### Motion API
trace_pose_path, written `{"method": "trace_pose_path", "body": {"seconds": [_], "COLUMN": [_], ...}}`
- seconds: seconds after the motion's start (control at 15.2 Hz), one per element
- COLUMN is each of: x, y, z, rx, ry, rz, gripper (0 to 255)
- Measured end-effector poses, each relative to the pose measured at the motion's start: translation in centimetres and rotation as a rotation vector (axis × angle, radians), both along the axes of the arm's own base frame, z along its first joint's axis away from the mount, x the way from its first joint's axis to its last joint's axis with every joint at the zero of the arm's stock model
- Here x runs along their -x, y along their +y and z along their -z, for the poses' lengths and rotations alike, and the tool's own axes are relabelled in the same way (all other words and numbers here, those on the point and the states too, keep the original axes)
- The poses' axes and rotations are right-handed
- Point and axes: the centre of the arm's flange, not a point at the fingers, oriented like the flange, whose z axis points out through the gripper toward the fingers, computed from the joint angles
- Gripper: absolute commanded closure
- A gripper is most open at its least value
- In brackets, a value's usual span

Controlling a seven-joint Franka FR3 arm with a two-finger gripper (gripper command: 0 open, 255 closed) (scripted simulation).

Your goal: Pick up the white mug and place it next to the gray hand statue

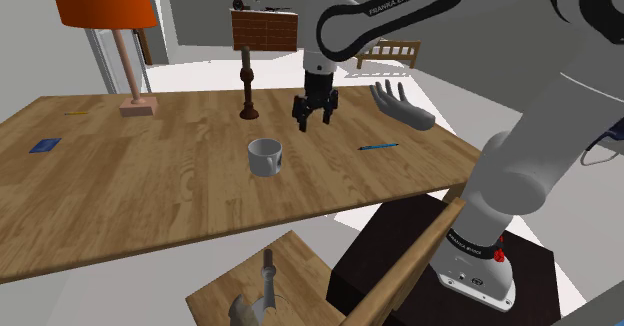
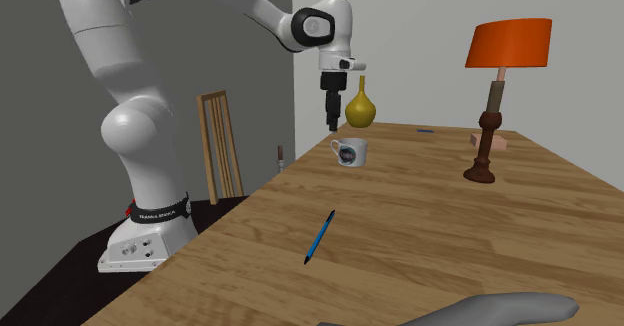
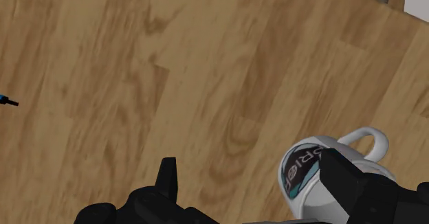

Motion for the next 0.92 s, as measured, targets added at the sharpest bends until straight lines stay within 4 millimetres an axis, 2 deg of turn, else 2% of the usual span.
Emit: {"method": "trace_pose_path", "body": {"seconds": [0.53,0.66,0.92], "x": [-8.4,-9.3,-9.4], "y": [3.4,3.9,4.1], "z": [5.4,6.3,8.4], "rx": [-0.033,-0.037,-0.039], "ry": [-0.027,-0.03,-0.031], "rz": [0.018,0.02,0.021], "gripper": [0,0,0]}}
